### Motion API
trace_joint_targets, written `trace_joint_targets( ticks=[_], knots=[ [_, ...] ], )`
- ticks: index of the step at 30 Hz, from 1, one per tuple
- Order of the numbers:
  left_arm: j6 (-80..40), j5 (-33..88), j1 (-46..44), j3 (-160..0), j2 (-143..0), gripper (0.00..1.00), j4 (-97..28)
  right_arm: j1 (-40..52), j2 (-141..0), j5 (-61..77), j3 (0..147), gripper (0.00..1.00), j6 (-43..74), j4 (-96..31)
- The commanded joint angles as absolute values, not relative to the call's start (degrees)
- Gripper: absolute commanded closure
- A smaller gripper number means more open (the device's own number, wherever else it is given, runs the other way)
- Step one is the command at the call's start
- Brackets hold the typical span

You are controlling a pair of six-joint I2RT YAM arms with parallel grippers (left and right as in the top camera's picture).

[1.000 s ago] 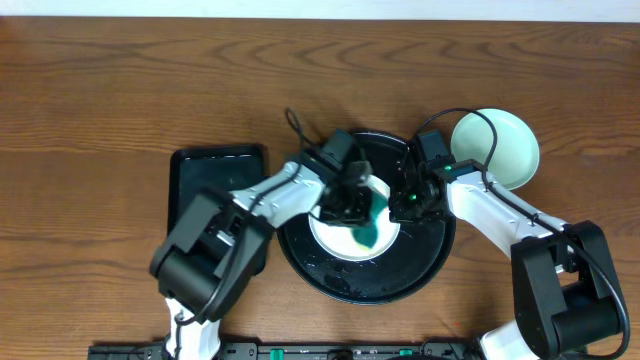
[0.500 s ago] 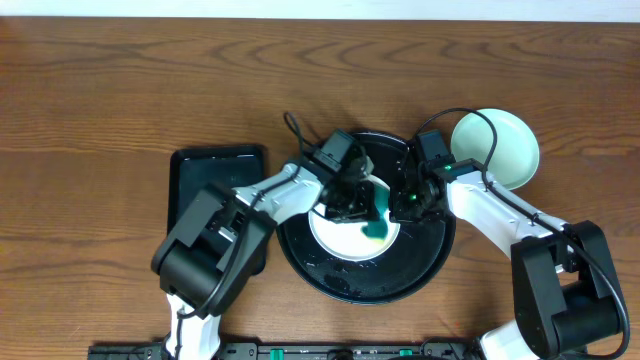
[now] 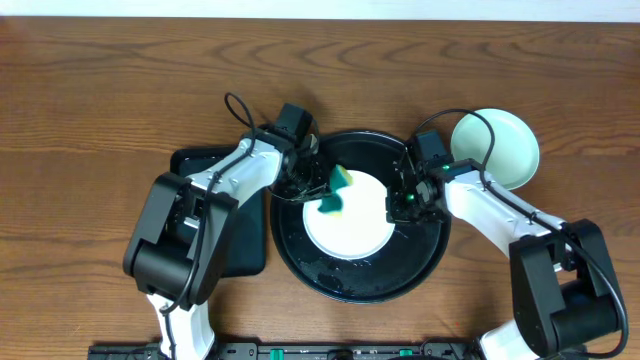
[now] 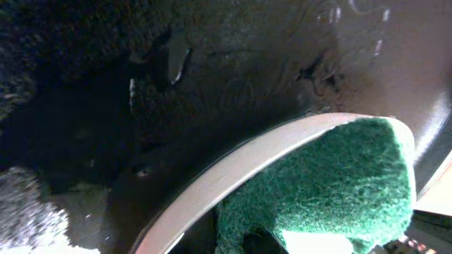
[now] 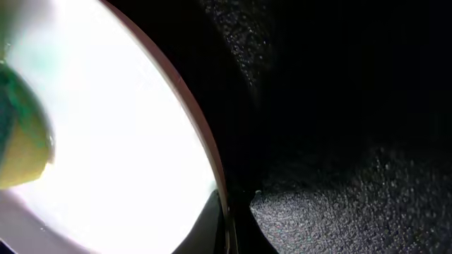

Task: Clean dirty plates on tray and stack at the side
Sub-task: 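Scrub the white plate's green marks with the sponge in the left gripper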

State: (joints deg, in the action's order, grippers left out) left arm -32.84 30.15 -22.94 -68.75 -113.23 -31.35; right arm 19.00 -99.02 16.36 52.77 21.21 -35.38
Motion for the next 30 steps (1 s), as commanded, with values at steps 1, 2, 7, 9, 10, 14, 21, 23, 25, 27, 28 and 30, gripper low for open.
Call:
trace_joint_targets(
  ticks=[1, 2, 7, 9, 10, 14, 21, 23, 25, 27, 28, 30],
  knots=[
    [-31.18, 5.30, -18.41, -65.08, -117.27, 0.93, -38.59, 19.18, -100.44, 14.83, 52.16, 0.99, 20.49, -36.84],
    [-31.07, 5.32, -18.46, -65.08, -117.27, 0.93, -40.73, 19.18, -100.44, 14.83, 52.16, 0.99, 20.51, -36.84],
    [-28.01, 6.22, -18.72, -65.08, -117.27, 0.93, -49.98, 19.18, -100.44, 14.81, 52.16, 0.99, 20.49, -36.82],
    [-24.80, 8.60, -18.94, -65.08, -117.27, 0.93, -51.81, 19.18, -100.44, 14.81, 52.16, 0.99, 20.49, -36.73],
    [-23.20, 10.26, -19.09, -65.08, -117.27, 0.93, -52.07, 19.18, -100.44, 14.79, 52.16, 0.99, 20.49, -36.67],
    [-16.45, 23.05, -20.84, -65.08, -117.27, 0.94, -51.51, 19.18, -100.44, 14.41, 52.16, 0.99, 20.49, -36.60],
    [-15.07, 35.90, -26.55, -65.08, -117.27, 0.93, -44.99, 19.18, -100.44, 14.41, 52.16, 0.99, 20.49, -36.58],
    [-15.88, 38.37, -28.34, -65.08, -117.27, 0.93, -42.57, 19.18, -100.44, 14.41, 52.16, 0.99, 20.51, -36.60],
    [-18.44, 39.29, -29.93, -65.08, -117.27, 0.93, -40.12, 19.18, -100.44, 14.41, 52.16, 0.99, 20.51, -36.62],
    [-19.55, 40.69, -31.18, -65.08, -117.27, 0.93, -37.67, 19.18, -100.44, 14.41, 52.16, 0.99, 20.51, -36.67],
    [-20.12, 41.56, -31.64, -65.08, -117.27, 0.93, -36.49, 19.18, -100.44, 14.41, 52.16, 0.99, 20.51, -36.67],
    [-20.88, 44.25, -32.25, -65.08, -117.27, 0.93, -33.76, 19.18, -100.44, 14.41, 52.16, 0.99, 20.51, -36.67]
  ],
)
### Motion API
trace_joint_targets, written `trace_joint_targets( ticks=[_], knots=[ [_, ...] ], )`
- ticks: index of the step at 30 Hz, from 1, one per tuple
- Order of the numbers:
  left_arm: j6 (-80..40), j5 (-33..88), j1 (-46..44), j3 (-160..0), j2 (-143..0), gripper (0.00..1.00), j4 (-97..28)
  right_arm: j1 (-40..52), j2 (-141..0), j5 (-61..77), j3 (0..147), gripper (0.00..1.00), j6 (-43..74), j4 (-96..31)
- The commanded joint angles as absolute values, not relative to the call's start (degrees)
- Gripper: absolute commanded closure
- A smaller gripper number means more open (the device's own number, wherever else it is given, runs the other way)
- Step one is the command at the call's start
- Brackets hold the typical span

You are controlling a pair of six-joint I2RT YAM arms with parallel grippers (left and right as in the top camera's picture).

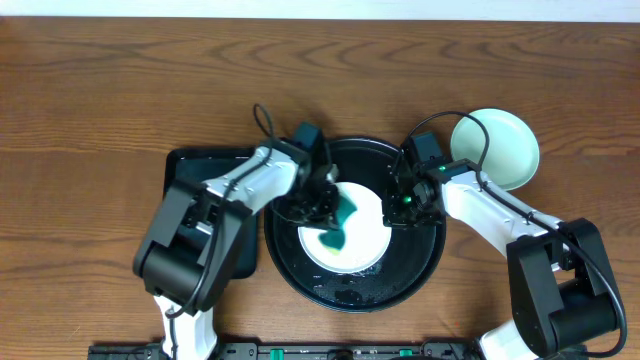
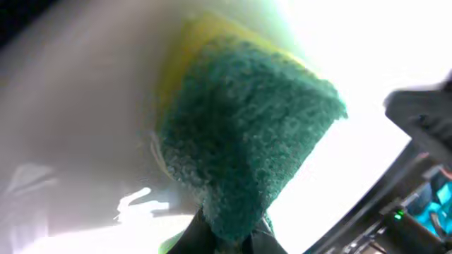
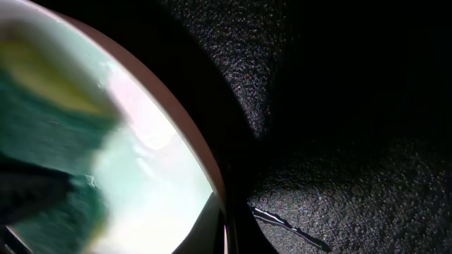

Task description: Clean dirty plates on tray and stack at the side

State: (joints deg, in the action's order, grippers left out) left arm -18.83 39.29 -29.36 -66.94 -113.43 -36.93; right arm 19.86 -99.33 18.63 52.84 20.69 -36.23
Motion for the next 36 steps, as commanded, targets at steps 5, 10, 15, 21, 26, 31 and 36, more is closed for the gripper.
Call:
trace_joint_targets(
  ticks=[5, 10, 15, 21, 26, 31, 36],
  knots=[
    [-21.34, 49.91, -32.29, -65.25, -117.27, 0.93, -28.29, 19.18, -100.44, 14.44, 52.16, 0.99, 20.51, -36.64],
    [-21.56, 43.97, -30.06, -66.08, -115.96, 0.93, -30.52, 19.18, -100.44, 14.44, 52.16, 0.99, 20.49, -36.62],
    [-21.45, 31.81, -27.55, -67.94, -109.69, 0.93, -39.51, 19.18, -100.44, 14.41, 52.16, 0.99, 20.49, -36.49],
    [-21.52, 16.49, -26.89, -68.55, -98.19, 0.93, -48.71, 19.18, -100.44, 14.41, 52.16, 0.99, 18.94, -35.81],
    [-21.54, 1.23, -25.30, -68.60, -91.02, 0.93, -59.61, 19.18, -100.40, 14.41, 52.25, 0.98, 15.62, -35.59],
    [-21.54, -2.76, -19.81, -68.58, -90.24, 0.93, -66.87, 19.22, -100.22, 11.99, 55.09, 0.98, 11.57, -38.87],
    [-21.47, -3.14, -12.53, -68.55, -90.35, 0.93, -66.70, 19.35, -98.61, 4.89, 61.39, 0.99, 10.00, -44.91]
  ],
)
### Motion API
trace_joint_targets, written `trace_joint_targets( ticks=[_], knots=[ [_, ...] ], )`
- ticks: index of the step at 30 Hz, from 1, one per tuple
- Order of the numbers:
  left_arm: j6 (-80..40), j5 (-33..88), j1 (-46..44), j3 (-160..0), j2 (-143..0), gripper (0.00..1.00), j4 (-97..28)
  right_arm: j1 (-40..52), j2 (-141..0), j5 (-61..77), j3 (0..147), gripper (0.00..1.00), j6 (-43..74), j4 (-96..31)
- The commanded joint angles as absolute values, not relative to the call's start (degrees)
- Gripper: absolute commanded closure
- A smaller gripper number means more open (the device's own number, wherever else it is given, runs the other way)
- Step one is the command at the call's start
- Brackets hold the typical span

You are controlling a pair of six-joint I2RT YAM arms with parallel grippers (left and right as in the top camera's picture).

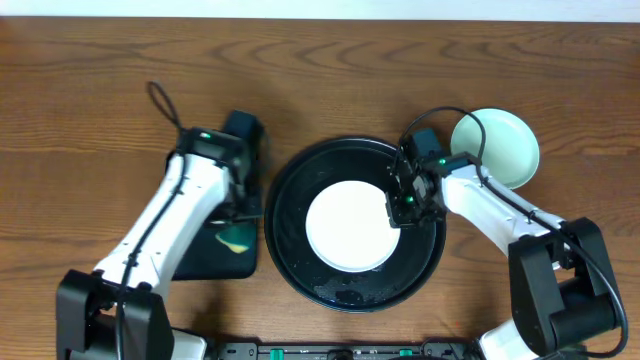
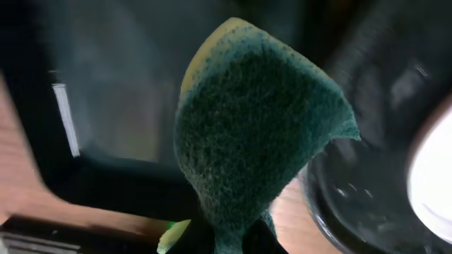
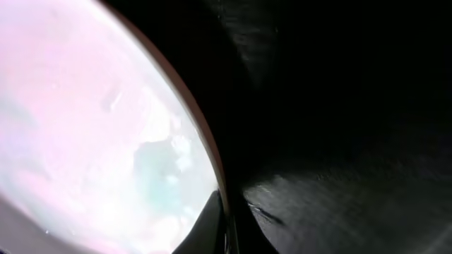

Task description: Clean dirty plates on tray and stack at the side

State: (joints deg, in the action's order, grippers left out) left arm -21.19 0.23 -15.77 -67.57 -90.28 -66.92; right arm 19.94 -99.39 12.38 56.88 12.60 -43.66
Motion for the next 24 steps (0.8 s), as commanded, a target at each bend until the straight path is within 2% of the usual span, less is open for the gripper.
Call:
trace_joint_targets(
  ticks=[1, 10, 15, 24],
  knots=[
    [-21.28, -3.11, -10.96, -68.53, -90.39, 0.93, -66.15, 19.49, -98.13, 4.12, 62.61, 0.98, 9.98, -45.69],
    [-20.84, -3.07, -2.42, -68.47, -93.01, 0.93, -65.34, 22.90, -93.01, -4.95, 71.64, 0.98, 5.91, -48.93],
    [-20.60, -3.07, -2.00, -68.47, -95.92, 0.93, -65.25, 26.98, -90.39, -13.80, 73.14, 0.99, 4.99, -50.19],
    [-20.62, -3.05, -2.00, -68.47, -99.20, 0.93, -64.75, 30.57, -88.79, -14.79, 73.14, 0.99, 4.38, -50.59]
  ],
)
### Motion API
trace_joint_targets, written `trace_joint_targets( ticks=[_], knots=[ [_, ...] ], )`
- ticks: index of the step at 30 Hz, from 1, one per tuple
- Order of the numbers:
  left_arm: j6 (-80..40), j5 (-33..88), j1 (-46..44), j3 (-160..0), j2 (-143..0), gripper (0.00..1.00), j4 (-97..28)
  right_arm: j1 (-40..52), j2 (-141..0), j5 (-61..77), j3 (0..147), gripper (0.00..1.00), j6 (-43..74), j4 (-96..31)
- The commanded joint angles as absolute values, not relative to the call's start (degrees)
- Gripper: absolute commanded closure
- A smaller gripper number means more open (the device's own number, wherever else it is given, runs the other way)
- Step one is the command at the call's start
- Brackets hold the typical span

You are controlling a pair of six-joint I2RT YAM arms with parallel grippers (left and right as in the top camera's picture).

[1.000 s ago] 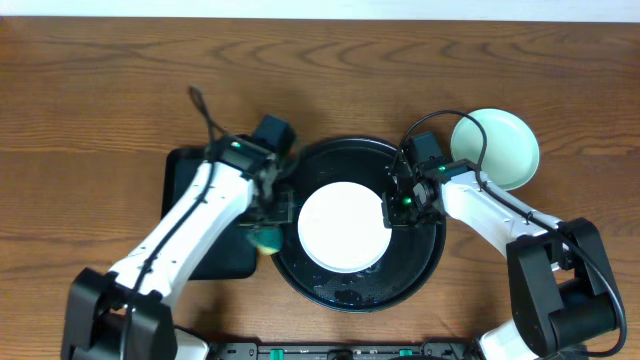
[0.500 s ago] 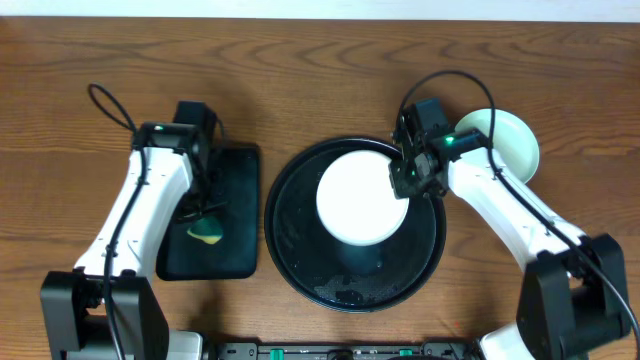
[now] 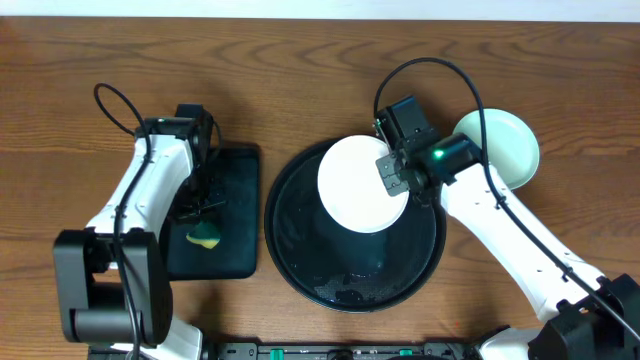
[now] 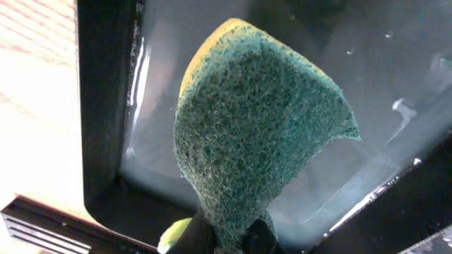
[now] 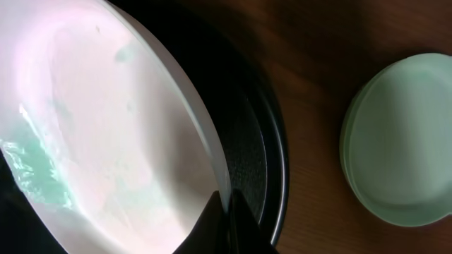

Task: Clean dirty plates on tray and stack at the side
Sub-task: 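Lift the white plate with the right gripper and carry it rightward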

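A white plate (image 3: 362,185) hangs tilted above the round black tray (image 3: 300,250), its right rim pinched in my right gripper (image 5: 227,212), which is shut on it. Wet, pale green smears show on the white plate (image 5: 106,141). A pale green plate (image 3: 505,150) sits on the wood to the right of the tray; the right wrist view shows this green plate (image 5: 402,141) too. My left gripper (image 4: 229,236) is shut on a green and yellow sponge (image 4: 261,134) over the small rectangular black tray (image 3: 235,200). In the overhead view the sponge (image 3: 205,238) is at that tray's lower left.
Water lies in the rectangular tray (image 4: 106,106) and glistens at the front of the round tray. The round tray's rim (image 5: 281,155) runs between the held plate and the green plate. Bare wooden table (image 3: 80,90) surrounds everything.
The white plate lay flat in the round tray; now it is lifted, tilted and shifted toward the upper right. My left gripper has carried the sponge further left over the rectangular tray.
First the sponge was at the plate's upper left edge while my right gripper held the plate's right rim. Then the sponge was on the plate's middle. Later it was off beside the rectangular tray, the plate bare. Now the plate is raised.
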State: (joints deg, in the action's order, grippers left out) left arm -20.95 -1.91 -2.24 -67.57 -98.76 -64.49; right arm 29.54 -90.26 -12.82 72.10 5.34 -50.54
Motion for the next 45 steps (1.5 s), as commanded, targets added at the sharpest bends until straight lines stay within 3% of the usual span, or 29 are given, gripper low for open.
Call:
trace_joint_targets(
  ticks=[1, 14, 22, 33, 45],
  knots=[
    [-20.62, -3.05, -2.00, -68.47, -99.20, 0.93, -64.66, 30.85, -88.79, -14.98, 73.14, 0.98, 4.32, -50.57],
    [-20.62, -3.05, -2.00, -68.47, -99.20, 0.93, -64.05, 33.23, -85.86, -20.91, 73.56, 0.99, -0.03, -48.36],
    [-20.62, -3.05, -2.00, -68.47, -99.20, 0.93, -63.99, 36.67, -80.62, -28.97, 76.25, 0.99, -11.16, -48.64],
    [-20.62, -3.05, -2.00, -68.47, -99.20, 0.93, -63.96, 46.44, -79.09, -56.90, 76.25, 0.99, -25.50, -49.67],
    [-20.62, -3.05, -2.00, -68.47, -99.20, 0.93, -63.99, 59.33, -79.11, -70.11, 76.25, 0.99, -30.11, -49.52]
  ],
)
